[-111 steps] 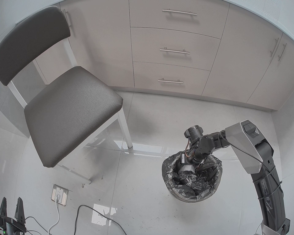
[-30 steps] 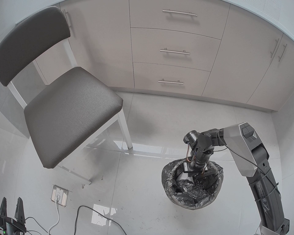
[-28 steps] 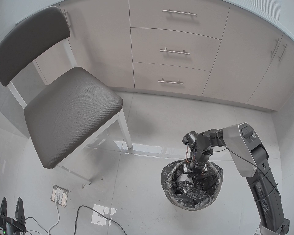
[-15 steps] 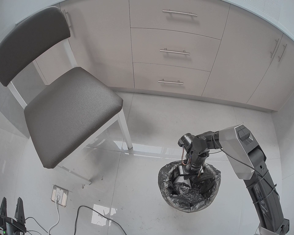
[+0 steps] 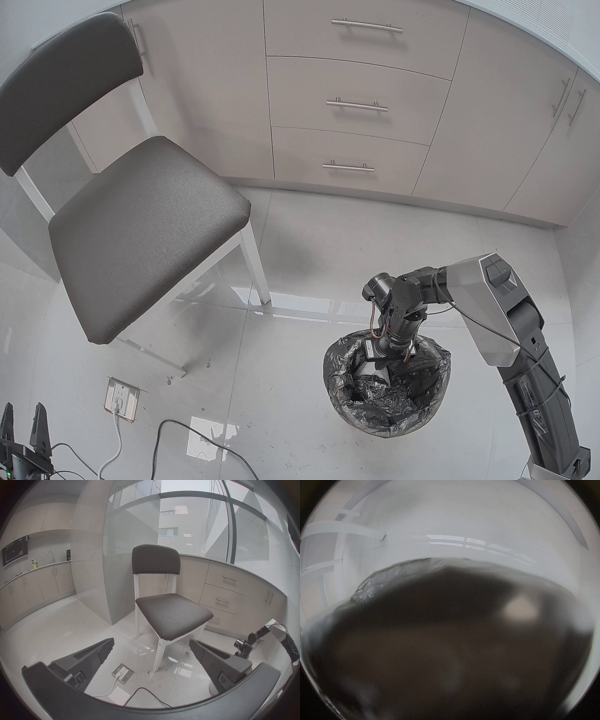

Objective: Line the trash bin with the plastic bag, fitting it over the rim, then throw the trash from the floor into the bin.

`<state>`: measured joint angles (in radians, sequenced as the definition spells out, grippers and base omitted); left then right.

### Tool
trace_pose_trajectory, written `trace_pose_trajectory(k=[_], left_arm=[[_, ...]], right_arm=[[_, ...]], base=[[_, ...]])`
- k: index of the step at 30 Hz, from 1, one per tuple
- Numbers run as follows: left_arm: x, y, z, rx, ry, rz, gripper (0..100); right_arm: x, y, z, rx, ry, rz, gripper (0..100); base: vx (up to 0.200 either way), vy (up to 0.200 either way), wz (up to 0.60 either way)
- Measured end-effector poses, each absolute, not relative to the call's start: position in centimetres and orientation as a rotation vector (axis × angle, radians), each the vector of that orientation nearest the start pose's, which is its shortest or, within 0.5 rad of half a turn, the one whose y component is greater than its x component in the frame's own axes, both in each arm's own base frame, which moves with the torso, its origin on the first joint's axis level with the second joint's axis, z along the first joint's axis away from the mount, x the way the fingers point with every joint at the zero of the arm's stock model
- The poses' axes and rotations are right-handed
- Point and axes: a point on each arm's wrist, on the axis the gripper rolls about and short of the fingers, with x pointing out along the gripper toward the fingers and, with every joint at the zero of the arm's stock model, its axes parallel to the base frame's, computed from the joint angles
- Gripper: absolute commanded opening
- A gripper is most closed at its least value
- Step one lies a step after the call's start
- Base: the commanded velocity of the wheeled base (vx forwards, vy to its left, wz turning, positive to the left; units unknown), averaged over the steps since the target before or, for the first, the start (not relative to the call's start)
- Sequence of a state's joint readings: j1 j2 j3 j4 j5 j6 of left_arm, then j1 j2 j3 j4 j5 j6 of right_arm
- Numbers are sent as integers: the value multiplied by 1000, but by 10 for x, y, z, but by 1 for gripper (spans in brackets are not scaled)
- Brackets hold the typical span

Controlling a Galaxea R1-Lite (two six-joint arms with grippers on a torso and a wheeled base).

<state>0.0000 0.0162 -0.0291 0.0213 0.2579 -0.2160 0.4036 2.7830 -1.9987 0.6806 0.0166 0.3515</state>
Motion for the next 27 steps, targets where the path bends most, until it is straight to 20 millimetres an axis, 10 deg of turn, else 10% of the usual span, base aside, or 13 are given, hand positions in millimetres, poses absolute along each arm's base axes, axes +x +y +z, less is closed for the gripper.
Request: trace_pose_trajectory(k=[27], left_arm=[[-25, 6, 82, -213, -20, 258, 100]], right_arm=[[410, 196, -39, -72, 1578, 99, 0]], base=[[0, 0, 0]])
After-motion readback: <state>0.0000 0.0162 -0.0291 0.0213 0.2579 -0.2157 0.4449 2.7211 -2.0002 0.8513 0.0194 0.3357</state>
